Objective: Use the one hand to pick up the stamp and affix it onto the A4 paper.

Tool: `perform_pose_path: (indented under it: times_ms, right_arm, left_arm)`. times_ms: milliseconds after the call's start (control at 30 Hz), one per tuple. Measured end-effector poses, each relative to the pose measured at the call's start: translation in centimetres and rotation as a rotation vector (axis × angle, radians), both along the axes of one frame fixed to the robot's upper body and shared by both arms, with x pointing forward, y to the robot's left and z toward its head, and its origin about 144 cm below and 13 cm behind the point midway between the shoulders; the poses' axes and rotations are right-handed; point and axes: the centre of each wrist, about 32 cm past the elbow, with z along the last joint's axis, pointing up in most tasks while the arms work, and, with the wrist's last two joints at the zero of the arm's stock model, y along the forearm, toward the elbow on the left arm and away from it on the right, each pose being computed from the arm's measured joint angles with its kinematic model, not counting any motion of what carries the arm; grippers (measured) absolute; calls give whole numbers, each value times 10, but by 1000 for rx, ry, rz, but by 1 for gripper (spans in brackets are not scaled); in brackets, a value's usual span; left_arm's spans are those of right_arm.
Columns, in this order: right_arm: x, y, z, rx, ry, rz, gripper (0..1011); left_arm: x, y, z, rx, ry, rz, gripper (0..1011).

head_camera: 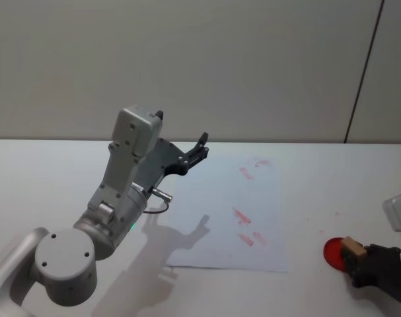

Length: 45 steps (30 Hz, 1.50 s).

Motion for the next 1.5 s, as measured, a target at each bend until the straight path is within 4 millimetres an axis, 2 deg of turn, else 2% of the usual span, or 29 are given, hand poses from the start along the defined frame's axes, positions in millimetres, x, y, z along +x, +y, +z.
perform_pose_path:
  times_ms: [633,933,1267,1500]
  right_arm:
    - [9,7,3,4,-65,43,221]
    - [19,10,25,40,-187,62,220]
    - [34,14,64,107,-357,82,221]
    - [42,18,80,148,-403,123,221]
  left_arm:
    - [0,0,0,0,0,0,1003]
    - [0,0,0,0,0,0,1003]
    - [0,0,0,0,0,0,1003]
    - [0,0,0,0,0,0,1003]
